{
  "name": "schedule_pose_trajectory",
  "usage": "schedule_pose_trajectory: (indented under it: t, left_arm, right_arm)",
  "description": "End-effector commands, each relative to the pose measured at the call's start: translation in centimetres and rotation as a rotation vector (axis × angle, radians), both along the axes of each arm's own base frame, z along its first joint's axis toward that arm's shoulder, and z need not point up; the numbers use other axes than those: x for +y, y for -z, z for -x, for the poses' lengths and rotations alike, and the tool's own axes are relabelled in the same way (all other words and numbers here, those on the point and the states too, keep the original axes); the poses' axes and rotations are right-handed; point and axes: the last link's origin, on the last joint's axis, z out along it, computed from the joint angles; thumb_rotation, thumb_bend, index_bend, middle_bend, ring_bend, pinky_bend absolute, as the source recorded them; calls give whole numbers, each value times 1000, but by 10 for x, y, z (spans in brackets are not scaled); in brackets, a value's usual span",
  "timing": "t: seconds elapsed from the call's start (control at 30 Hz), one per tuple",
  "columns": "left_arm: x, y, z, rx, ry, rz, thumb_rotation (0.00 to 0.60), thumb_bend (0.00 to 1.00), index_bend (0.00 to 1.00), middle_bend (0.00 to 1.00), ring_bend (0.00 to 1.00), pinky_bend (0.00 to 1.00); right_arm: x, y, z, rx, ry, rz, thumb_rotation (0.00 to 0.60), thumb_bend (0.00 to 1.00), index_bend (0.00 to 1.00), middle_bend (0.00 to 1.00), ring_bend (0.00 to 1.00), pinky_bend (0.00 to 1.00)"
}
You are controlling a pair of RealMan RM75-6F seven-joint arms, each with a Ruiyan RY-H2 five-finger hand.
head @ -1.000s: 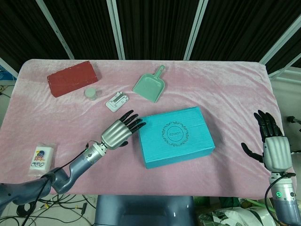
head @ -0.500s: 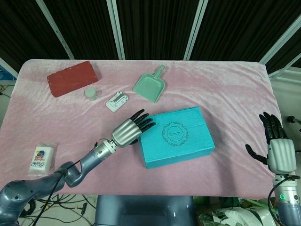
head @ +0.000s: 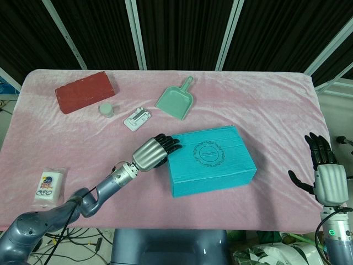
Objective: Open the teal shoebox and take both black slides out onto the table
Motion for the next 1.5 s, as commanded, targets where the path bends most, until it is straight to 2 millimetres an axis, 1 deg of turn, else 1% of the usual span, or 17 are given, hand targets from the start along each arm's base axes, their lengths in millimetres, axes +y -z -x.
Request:
schedule_pose_trajectory:
  t: [0.03,0.17,0.27,0.53,0.63,0.73,0.87,0.9,0.97,1.1,1.13,1.17,1.2,1.27,1.3,1.4,1.5]
  left_arm:
    - [1,-3,-1,-141,-62,48,600,485,256,373,281,393]
    - [4,-8,2,-283,-139,93,600,490,267,401,302,416]
    - [7,-13,5,-442,-234,156,600,493,275,414,309,434]
    - [16,-18,15,-731,-436,288,600,493,269,417,309,440]
    - [18,-17,17,-897,-553,382,600,493,256,407,306,432]
    - [20,-16,16,-1033,-668,489,600,493,248,375,281,398]
    - [24,-20,10,-1220,-831,658,600,501,175,272,182,342]
    - [25,-23,4,-1347,-913,787,600,504,163,260,169,334]
    - [28,-32,3,-1386,-964,865,600,514,118,221,134,305]
    - [32,-41,1,-1493,-1033,961,600,514,24,146,62,255]
    - [32,-43,1,-1523,-1052,986,600,498,7,121,40,242]
    - [34,-45,2,-1549,-1070,1003,600,441,0,97,20,233]
    - [35,-46,5,-1555,-1082,1003,600,391,0,85,13,230]
    - [39,-50,10,-1523,-1078,957,600,236,0,59,0,208]
    - [40,-51,12,-1498,-1067,929,600,199,0,51,0,198]
    - [40,-57,20,-1390,-1019,831,600,155,0,41,0,180]
    - [37,-67,33,-1200,-953,686,600,142,0,42,0,178]
  right_arm:
    - [0,0,-1,2,0,-2,600,154,11,51,21,229]
    - [-1,1,-2,3,-2,-5,600,154,11,51,21,230]
    - [-1,2,-3,4,-4,-9,600,154,11,51,21,230]
    - [-2,3,-5,8,-7,-21,600,153,11,51,21,230]
    - [-2,4,-5,10,-8,-27,600,153,11,51,21,229]
    - [-2,6,-5,11,-8,-34,600,154,11,51,21,230]
    - [-1,7,-4,11,-2,-43,600,154,11,50,21,229]
    - [-1,7,-3,8,2,-47,600,154,11,50,21,230]
    - [-1,8,-2,6,5,-49,600,154,11,51,21,230]
    - [0,9,-1,3,9,-53,600,154,11,51,21,229]
    - [0,9,0,2,10,-54,600,154,11,51,21,229]
    - [0,10,0,1,11,-55,600,154,11,51,21,229]
    - [0,10,1,1,12,-55,600,154,12,51,21,230]
    - [0,10,1,2,12,-55,600,154,11,51,21,230]
    - [0,9,1,1,12,-55,600,154,11,51,21,230]
    - [0,8,1,1,11,-53,600,154,11,51,21,230]
    - [-1,7,1,-3,8,-54,600,154,11,51,21,229]
